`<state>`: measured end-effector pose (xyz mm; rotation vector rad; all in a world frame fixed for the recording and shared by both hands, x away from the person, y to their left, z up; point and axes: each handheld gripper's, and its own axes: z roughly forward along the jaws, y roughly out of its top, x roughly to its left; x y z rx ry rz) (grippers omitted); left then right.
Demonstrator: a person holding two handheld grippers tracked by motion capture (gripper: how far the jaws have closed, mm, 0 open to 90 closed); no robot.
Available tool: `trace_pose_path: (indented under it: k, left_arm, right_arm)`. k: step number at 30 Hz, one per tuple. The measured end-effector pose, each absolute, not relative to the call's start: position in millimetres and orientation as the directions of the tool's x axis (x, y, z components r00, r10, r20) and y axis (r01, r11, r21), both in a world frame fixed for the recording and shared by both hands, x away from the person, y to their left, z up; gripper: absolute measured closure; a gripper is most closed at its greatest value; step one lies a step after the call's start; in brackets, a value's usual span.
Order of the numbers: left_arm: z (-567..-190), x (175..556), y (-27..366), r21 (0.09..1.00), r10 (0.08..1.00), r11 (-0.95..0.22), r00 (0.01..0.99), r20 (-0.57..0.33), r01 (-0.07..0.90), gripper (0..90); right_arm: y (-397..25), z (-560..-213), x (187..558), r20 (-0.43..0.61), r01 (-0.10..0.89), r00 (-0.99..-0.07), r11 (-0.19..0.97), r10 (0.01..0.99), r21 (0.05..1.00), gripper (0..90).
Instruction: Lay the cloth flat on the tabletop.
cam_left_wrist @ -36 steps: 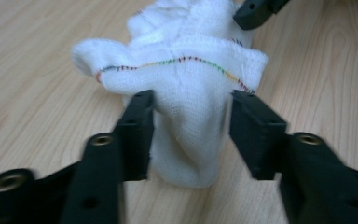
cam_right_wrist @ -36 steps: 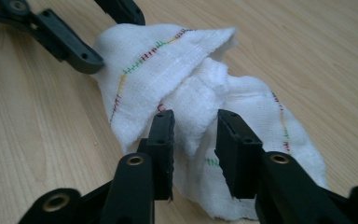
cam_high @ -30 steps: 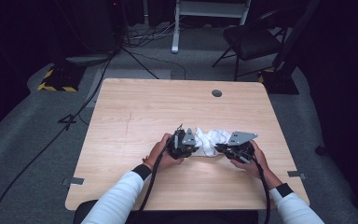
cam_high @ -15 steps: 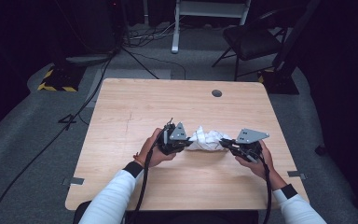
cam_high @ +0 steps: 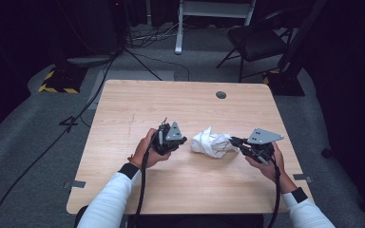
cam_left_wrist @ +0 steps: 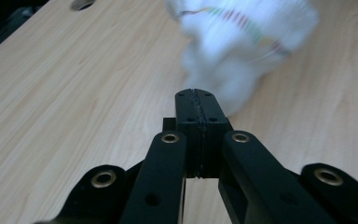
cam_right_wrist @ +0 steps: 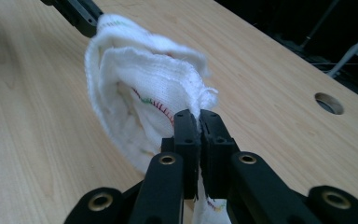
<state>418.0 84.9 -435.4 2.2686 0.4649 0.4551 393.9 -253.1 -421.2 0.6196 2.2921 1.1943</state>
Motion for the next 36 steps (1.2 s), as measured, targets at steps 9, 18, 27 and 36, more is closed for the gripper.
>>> trace_pose_path:
  k: [9,18,27,36]
  left_arm:
    - [-436,415,87,0.776,0.452,-0.592,0.887,0.097,0.217,72.9]
    - [-434,377,14,0.785,0.304,-0.607,0.949,0.085,0.124,48.5]
    - [-467,406,-10,0.738,0.478,-0.608,0.877,0.045,0.293,51.5]
    - [-451,409,13,0.761,0.409,-0.610,0.910,0.064,0.220,78.2]
  right_arm:
    - [-255,-425,396,-0.198,0.188,-0.779,0.523,0.595,0.831,86.5]
    - [-258,-428,400,-0.189,0.211,-0.764,0.515,0.617,0.831,86.5]
    - [-254,-428,396,-0.191,0.195,-0.781,0.522,0.595,0.831,86.4]
    - [-256,-425,394,-0.196,0.187,-0.780,0.521,0.594,0.833,86.4]
